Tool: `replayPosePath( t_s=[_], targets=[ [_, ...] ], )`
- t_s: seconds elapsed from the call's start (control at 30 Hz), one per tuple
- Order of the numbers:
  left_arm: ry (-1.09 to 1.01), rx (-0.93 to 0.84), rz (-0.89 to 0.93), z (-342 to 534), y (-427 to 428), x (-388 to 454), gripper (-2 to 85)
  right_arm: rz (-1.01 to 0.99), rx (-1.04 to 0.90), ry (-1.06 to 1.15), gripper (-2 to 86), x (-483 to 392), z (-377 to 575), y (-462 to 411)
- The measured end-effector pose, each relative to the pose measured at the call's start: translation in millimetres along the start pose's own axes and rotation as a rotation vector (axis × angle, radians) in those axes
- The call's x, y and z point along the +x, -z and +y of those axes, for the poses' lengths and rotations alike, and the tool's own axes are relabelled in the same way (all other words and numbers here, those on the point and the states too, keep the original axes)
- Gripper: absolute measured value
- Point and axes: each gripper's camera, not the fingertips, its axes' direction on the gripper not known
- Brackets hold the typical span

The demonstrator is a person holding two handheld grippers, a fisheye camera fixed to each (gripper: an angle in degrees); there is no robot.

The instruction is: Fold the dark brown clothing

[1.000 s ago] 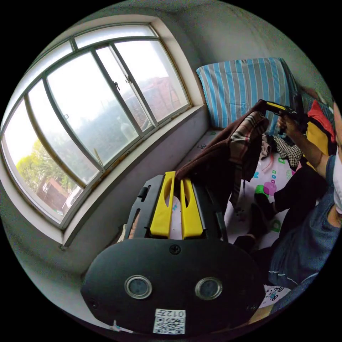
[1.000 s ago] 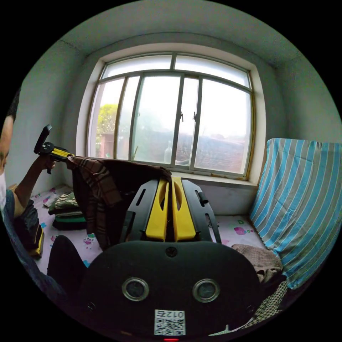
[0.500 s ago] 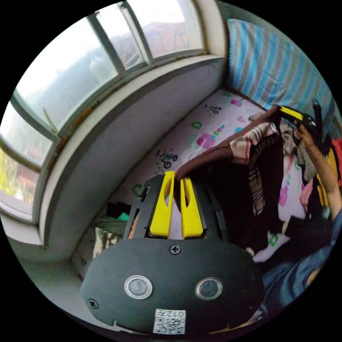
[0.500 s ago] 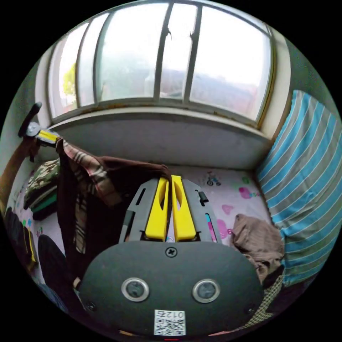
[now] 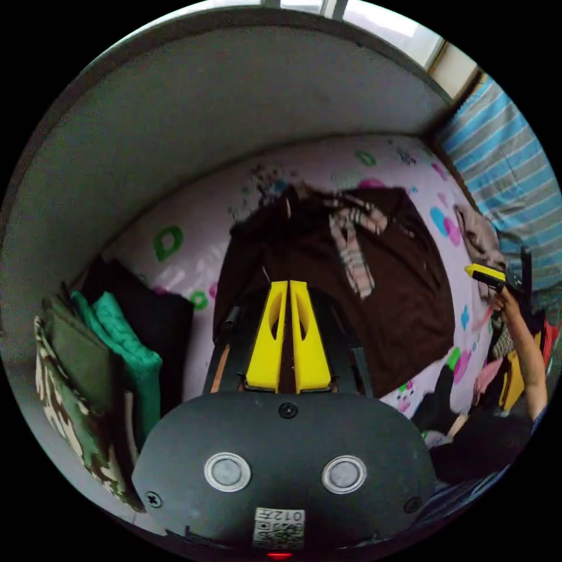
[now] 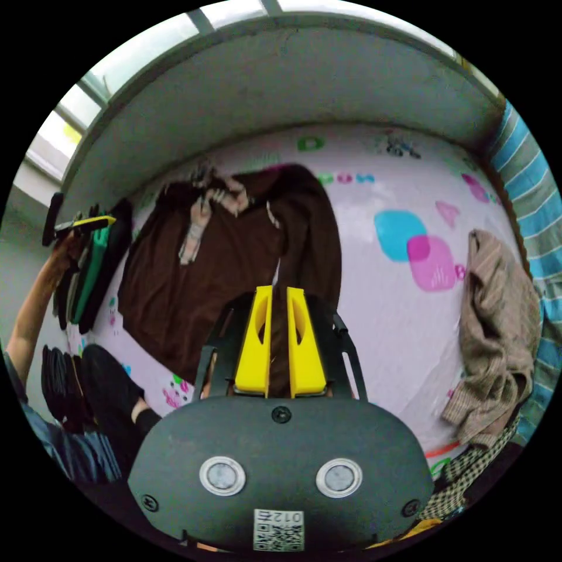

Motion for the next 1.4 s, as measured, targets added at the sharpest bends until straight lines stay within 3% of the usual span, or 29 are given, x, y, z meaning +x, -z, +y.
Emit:
replayPosePath(
  t_s=[0.13, 0.37, 0.57, 0.63, 0.7, 0.8, 0.9, 1.03, 1.17, 1.4],
  targets=[
    [-0.062, -0.168, -0.038, 53.3, -63.5, 5.1, 0.6, 0.05, -0.144, 0.018, 3.1, 5.9, 48.4, -51.7],
    [-0.053, -0.391, -0.127, 84.8, -145.8, 6.8, 0.6, 0.154, -0.252, 0.093, -0.4, 2.1, 41.9, -97.0],
    [-0.018, -0.419, -0.193, 78.8, -161.0, -7.4, 0.5, 0.251, -0.309, 0.08, -0.9, 38.8, 36.1, -110.8],
    [0.035, -0.442, -0.234, 81.7, -166.6, -20.7, 0.5, 0.515, -0.41, -0.053, -0.9, 79.5, 34.7, -117.1],
    [0.151, -0.486, -0.485, 90.6, -170.8, -41.5, 0.5, 0.704, -0.475, -0.164, -0.9, 109.7, 38.7, -118.5],
    [0.228, -0.41, -0.43, 100.5, -158.8, -52.6, 0.7, 0.522, -0.252, -0.249, -0.8, 118.8, 46.4, -86.7],
    [0.208, -0.297, -0.146, 107.9, -142.7, -40.8, 1.0, 0.236, -0.097, -0.249, 0.0, 100.9, 56.9, -69.3],
    [0.016, -0.228, 0.085, 107.4, -150.9, 2.9, 1.7, -0.161, -0.162, -0.178, 5.3, 74.0, 64.3, -95.0],
    [-0.11, -0.299, 0.049, 99.9, -183.1, 45.5, 3.9, -0.263, -0.212, -0.177, 8.3, 65.2, 63.5, -120.9],
    [-0.023, -0.374, 0.041, 94.8, -216.7, 43.1, 6.8, -0.182, -0.291, -0.13, 5.6, 59.1, 55.2, -145.1]
  ],
)
